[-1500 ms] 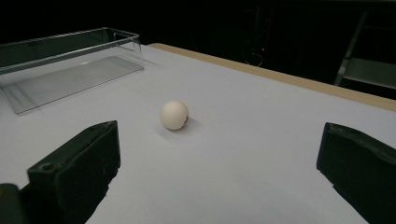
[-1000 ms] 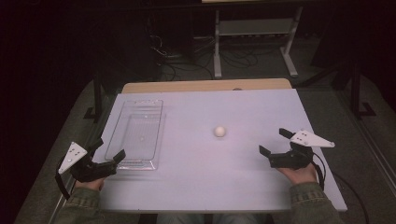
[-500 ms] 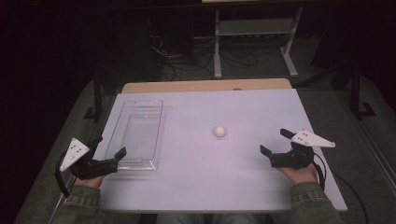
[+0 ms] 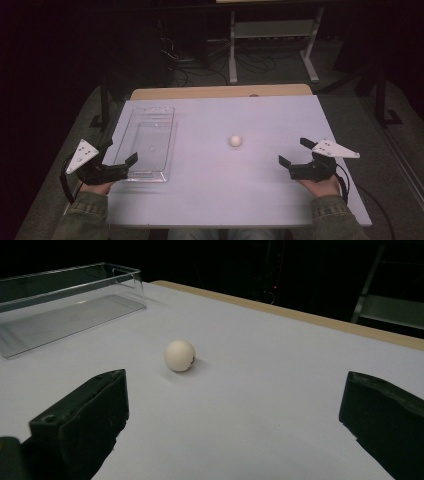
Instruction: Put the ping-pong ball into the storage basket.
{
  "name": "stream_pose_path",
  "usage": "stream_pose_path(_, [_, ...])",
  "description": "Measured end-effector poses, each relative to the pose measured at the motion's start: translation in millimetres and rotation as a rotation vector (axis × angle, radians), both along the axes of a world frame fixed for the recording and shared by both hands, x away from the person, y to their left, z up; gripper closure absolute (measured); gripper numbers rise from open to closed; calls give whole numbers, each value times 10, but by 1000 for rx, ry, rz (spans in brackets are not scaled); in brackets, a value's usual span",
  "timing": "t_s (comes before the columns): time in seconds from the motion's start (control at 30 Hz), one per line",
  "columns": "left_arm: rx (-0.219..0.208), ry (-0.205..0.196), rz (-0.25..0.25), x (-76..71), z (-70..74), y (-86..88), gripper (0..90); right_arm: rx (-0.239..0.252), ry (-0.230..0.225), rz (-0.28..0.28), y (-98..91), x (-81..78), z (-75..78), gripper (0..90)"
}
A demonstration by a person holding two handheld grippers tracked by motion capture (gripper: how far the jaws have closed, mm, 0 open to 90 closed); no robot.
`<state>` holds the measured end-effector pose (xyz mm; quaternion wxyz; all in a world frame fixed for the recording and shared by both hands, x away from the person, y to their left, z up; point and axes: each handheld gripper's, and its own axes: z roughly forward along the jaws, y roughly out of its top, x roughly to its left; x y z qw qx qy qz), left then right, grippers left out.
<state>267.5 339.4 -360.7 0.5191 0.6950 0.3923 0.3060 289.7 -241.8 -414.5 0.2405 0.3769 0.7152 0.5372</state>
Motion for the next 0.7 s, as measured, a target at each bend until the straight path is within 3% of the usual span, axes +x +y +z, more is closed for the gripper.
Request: stream_pose_path(0.7, [51, 19, -53, 157, 224, -148, 0, -3, 3, 11, 15, -3, -4, 0])
